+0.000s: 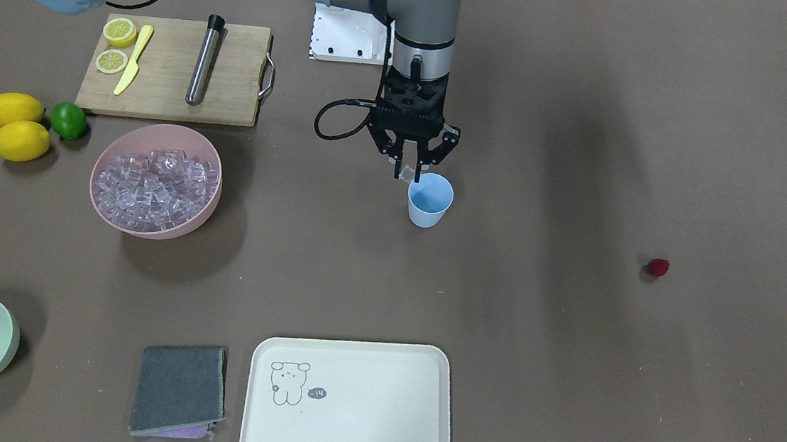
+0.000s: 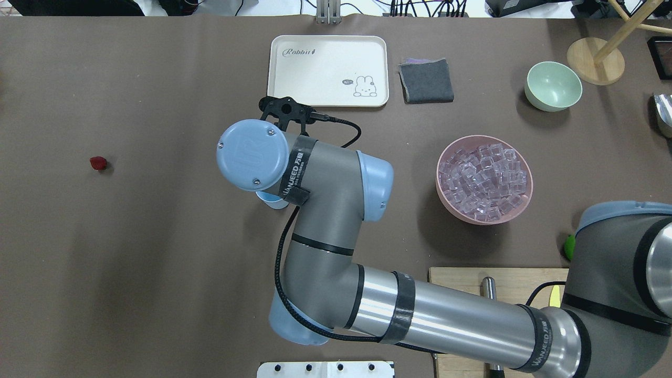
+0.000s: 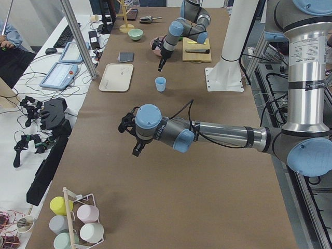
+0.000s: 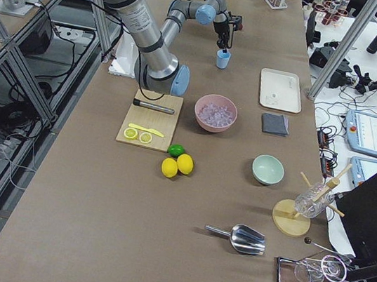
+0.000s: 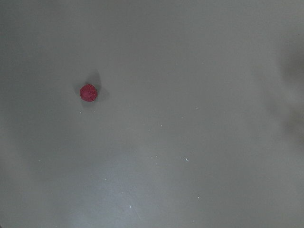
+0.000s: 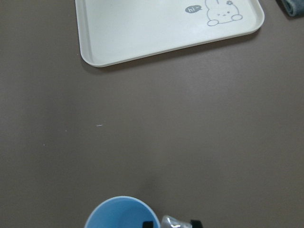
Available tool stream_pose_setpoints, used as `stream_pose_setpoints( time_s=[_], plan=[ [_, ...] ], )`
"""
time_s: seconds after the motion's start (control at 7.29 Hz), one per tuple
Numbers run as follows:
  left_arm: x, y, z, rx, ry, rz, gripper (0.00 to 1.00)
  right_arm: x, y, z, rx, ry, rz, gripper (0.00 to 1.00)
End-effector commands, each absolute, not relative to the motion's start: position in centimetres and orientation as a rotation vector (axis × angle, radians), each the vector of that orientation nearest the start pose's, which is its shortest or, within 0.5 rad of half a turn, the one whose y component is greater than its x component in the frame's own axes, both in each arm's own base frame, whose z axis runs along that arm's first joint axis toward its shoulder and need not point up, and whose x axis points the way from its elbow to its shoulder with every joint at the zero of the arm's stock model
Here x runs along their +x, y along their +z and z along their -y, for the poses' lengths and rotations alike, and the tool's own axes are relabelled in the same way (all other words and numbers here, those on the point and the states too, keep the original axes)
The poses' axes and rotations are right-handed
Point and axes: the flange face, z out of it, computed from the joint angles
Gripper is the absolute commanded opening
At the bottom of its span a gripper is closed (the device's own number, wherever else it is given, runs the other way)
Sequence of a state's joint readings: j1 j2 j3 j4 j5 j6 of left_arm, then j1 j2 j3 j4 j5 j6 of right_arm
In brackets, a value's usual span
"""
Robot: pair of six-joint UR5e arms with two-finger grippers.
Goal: Put ice and strawberries in cup
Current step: 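Carry the ice cube with the right gripper over the light-blue cup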
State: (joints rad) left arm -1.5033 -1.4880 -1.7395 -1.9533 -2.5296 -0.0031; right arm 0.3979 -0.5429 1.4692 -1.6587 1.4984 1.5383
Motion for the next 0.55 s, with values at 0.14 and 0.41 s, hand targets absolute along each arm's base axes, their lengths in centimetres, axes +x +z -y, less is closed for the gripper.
stream_pose_setpoints(
  time_s=[0.14,0.41],
  plan=[
    [-2.00,55.92,47.22,0.397,0.282,-0.957,0.99,-65.87,5.54,40.92,0.264,0.394,0.825,0.06],
    [-2.00,56.40,47.26,0.397,0.282,-0.957,0.99,-65.82,5.41,41.04,0.271,0.402,0.868,0.96]
  ],
)
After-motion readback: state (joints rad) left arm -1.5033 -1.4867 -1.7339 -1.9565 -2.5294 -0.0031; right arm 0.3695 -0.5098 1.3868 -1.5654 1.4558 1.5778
